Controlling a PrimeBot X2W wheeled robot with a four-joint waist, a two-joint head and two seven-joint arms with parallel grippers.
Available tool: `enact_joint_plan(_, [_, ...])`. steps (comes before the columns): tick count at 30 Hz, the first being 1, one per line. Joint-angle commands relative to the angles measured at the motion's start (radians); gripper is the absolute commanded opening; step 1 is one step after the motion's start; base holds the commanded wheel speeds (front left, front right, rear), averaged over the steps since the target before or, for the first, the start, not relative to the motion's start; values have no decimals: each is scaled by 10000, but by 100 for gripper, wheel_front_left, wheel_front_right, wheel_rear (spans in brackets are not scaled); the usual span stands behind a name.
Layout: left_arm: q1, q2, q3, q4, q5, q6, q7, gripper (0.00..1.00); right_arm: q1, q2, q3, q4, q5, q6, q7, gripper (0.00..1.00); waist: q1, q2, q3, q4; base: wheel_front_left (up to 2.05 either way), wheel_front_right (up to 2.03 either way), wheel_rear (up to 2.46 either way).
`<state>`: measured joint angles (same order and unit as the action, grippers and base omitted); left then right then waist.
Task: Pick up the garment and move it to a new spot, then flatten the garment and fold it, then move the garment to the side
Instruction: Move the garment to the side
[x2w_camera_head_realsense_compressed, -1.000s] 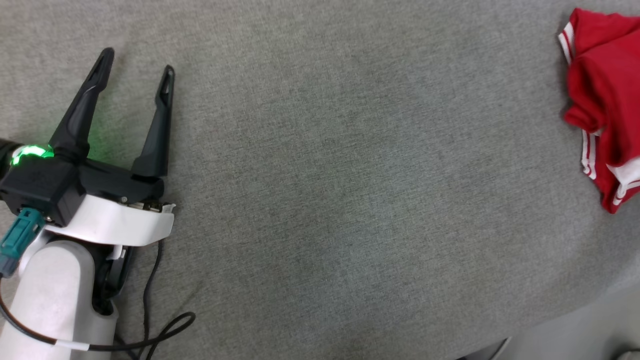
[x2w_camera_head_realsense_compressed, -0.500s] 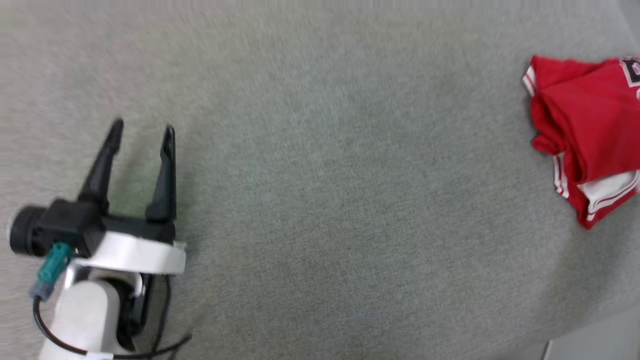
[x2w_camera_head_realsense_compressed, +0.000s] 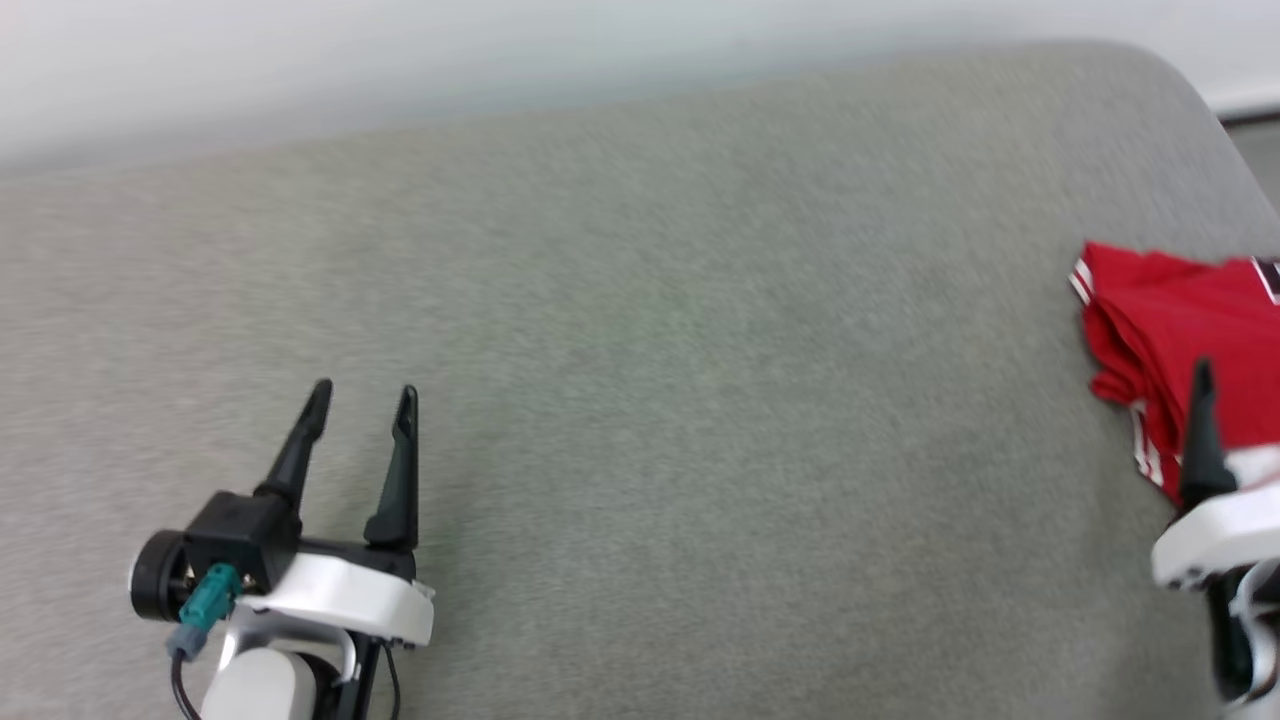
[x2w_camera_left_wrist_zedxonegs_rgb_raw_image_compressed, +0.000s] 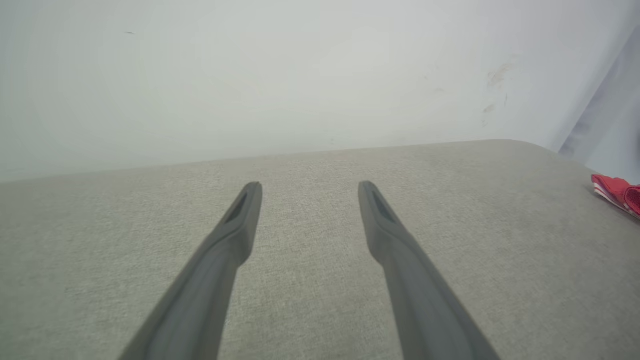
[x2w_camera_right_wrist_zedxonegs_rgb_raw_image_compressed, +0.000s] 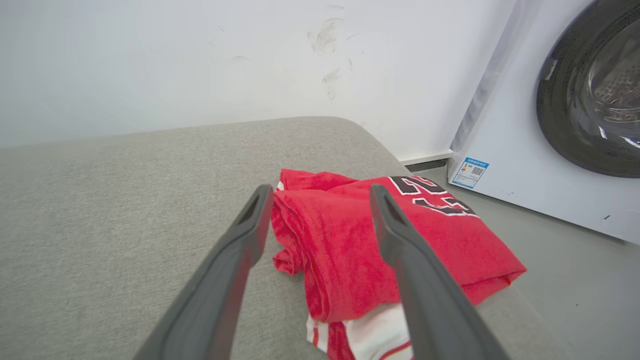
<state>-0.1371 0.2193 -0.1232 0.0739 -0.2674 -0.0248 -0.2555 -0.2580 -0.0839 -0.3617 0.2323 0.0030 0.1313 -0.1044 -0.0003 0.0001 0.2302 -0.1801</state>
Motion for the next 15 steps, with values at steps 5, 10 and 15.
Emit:
enact_joint_plan(5, [403,-177,5,390,64,111,-76,100,1119,222,646,-850,417,-12,179,100,3,-1,-1021,879,0,0,0])
enact_joint_plan(10, [854,-319,241,650,-75,305,-101,100,2091,329,1674,-1596,770,-12,462,100,3,-1,-1511,1180,0,0,0])
enact_joint_plan(15, [1417,-426,507,650,-26,506,-111,100,2908,341,2473,-2095,1327,-12,581,100,3,-1,-1917,1307,0,0,0])
